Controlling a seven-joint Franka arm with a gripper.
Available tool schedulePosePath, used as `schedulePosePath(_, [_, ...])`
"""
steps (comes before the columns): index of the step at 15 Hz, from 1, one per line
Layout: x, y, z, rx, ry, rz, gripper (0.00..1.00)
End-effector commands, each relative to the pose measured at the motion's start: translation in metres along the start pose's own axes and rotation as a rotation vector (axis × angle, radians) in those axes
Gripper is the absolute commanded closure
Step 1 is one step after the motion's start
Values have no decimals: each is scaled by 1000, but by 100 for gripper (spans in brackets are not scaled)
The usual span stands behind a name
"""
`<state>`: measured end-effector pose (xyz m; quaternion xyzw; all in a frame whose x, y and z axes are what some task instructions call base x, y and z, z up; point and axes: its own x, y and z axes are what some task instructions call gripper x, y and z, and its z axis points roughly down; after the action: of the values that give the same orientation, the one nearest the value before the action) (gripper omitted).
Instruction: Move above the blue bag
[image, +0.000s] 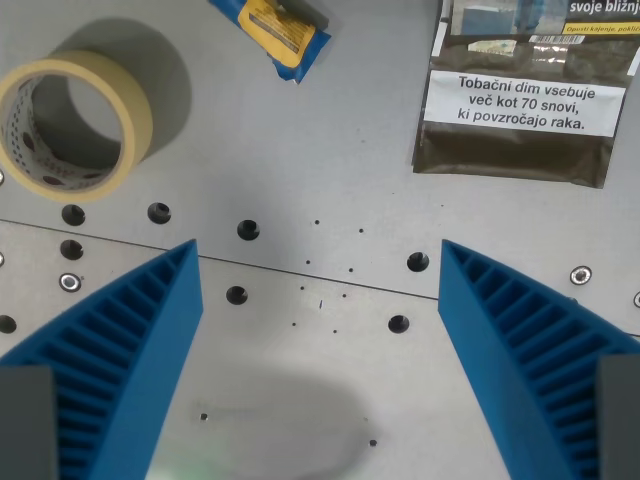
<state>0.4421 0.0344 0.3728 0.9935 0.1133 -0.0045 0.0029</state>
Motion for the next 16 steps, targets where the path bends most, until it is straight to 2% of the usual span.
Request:
schedulePosePath(1, [0,0,-3,-1,6,-1,0])
schedulePosePath(9, [1,-1,0,1,7,-47,0])
schedulePosePath(16, [8,-6,16,3,33,-169,0])
